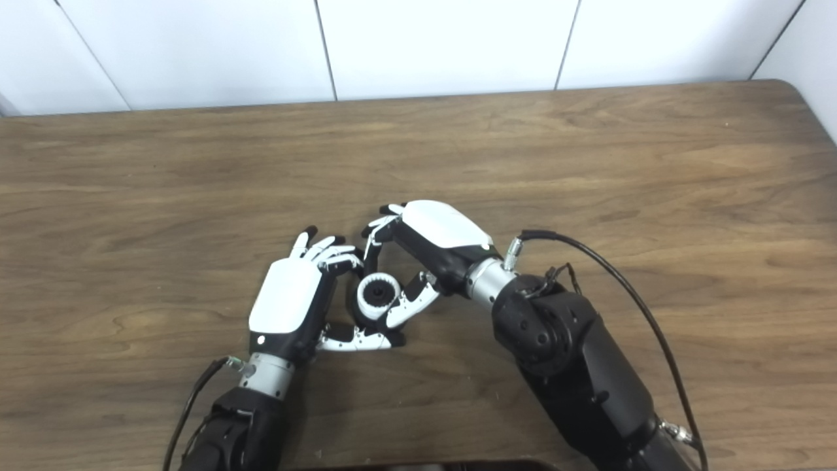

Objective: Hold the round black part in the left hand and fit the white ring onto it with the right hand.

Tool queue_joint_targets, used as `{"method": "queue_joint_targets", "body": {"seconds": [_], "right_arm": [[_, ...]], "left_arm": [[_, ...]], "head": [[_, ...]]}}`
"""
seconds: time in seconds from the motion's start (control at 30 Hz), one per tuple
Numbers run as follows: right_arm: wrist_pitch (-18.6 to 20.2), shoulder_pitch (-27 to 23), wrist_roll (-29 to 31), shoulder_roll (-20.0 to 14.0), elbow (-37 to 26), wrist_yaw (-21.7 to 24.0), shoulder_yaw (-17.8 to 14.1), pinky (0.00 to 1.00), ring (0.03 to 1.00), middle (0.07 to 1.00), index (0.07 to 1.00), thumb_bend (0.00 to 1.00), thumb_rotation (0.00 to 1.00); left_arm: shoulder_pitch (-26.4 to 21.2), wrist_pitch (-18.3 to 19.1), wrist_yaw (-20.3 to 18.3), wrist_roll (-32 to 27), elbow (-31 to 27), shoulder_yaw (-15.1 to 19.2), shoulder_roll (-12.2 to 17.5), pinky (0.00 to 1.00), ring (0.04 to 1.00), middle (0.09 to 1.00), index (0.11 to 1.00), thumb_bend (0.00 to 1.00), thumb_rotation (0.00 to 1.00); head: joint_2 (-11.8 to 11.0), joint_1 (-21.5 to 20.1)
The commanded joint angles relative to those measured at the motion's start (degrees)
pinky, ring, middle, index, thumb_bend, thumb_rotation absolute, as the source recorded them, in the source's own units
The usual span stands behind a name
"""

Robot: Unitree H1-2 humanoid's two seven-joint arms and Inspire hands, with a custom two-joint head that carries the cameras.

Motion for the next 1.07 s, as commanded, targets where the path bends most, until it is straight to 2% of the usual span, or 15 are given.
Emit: {"method": "queue_joint_targets", "body": {"seconds": [0.0, 0.3, 0.57, 0.8, 1.03], "right_arm": [[-2.01, -1.42, 0.04, -0.01, -0.67, -1.64, -0.72, 1.0, 0.966, 0.857, 0.628, 0.98, 0.23], [-2.68, -1.11, -0.18, -0.41, -1.12, -1.96, -1.73, 1.0, 0.975, 0.883, 0.687, 1.0, 0.27], [-0.3, -1.04, -0.3, -1.5, -2.69, 0.5, -3.64, 1.0, 0.993, 0.909, 0.748, 1.0, 0.3], [1.39, -0.5, -0.05, -3.39, -5.35, 2.07, -6.36, 1.0, 0.985, 0.907, 0.756, 1.0, 0.3], [2.27, -0.24, 0.3, -3.79, -6.2, 2.02, -7.82, 1.0, 0.971, 0.897, 0.752, 1.0, 0.3]], "left_arm": [[-0.36, 0.49, -1.07, 1.19, 1.36, -0.66, 0.07, 1.0, 0.87, 0.759, 0.484, 0.52, 0.06], [-0.41, 0.33, -0.97, 0.78, 1.31, -0.47, 0.22, 1.0, 0.873, 0.76, 0.484, 0.52, 0.06], [-0.3, 0.17, -0.85, 0.31, 1.27, -0.17, 0.31, 1.0, 0.874, 0.761, 0.484, 0.52, 0.06], [-0.27, -0.12, -0.82, -0.28, 1.22, 0.2, 0.63, 1.0, 0.874, 0.759, 0.484, 0.52, 0.06], [-0.23, 0.08, -1.15, -1.05, 1.0, 0.77, 0.59, 1.0, 0.872, 0.757, 0.488, 0.52, 0.06]], "head": [[0.06, 0.03], [-0.13, -0.27], [-0.17, -0.51], [-0.23, -0.81], [-0.66, -1.15]]}}
